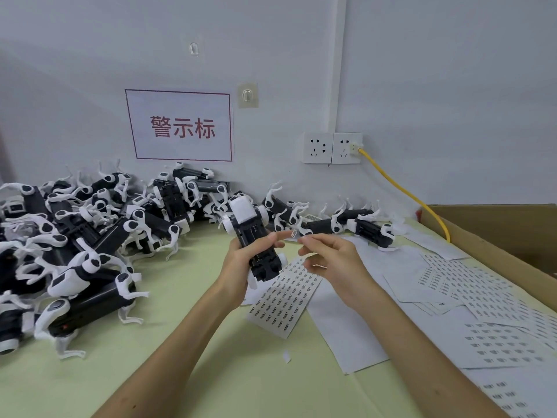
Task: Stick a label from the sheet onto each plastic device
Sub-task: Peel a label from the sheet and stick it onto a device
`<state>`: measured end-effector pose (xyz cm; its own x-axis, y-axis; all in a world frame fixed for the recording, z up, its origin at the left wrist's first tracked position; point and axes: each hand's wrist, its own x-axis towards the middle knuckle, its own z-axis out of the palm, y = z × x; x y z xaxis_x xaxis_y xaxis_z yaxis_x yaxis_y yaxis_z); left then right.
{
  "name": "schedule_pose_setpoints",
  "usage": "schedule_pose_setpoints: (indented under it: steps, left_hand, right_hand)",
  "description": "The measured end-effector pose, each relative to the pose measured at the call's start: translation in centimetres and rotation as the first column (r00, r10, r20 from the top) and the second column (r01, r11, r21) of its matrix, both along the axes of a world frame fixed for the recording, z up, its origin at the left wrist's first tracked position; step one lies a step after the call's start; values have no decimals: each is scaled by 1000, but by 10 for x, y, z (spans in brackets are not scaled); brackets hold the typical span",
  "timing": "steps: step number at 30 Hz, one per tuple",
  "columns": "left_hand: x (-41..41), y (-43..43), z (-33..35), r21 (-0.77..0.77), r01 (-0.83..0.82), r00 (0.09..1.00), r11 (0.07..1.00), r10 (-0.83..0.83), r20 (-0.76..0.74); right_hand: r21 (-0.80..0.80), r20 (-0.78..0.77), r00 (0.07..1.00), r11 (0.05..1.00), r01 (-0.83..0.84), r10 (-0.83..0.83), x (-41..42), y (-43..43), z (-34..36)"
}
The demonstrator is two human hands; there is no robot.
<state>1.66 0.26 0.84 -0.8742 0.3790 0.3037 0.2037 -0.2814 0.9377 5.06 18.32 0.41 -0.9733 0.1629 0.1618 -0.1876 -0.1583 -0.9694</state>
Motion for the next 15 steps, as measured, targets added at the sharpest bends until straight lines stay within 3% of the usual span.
schedule_pose_setpoints:
  steps: [4,7,9,11,15]
  left_hand:
    - [-3,0,-2,-13,0,1000,1000,0,-10]
    - [-6,0,-3,14,48,999,999,-48,14]
    - [-6,0,-3,15,67,997,998,-68,31]
    - [-5,0,-4,7,79,996,997,-79,39]
    - [-6,0,-4,-4,88,995,996,-88,48]
  right_hand:
    - [-55,2,999,997,-48,48,1,-2,1]
    - [177,-144,982,973,147,-123,2,-2,0]
    - [391,-327,923,860,328,-204,0,-2,-3]
    - [517,-469,869,749,413,-156,-2,-2,-6]
    - [636,-565,824,610,472,-48,-5,1,-12]
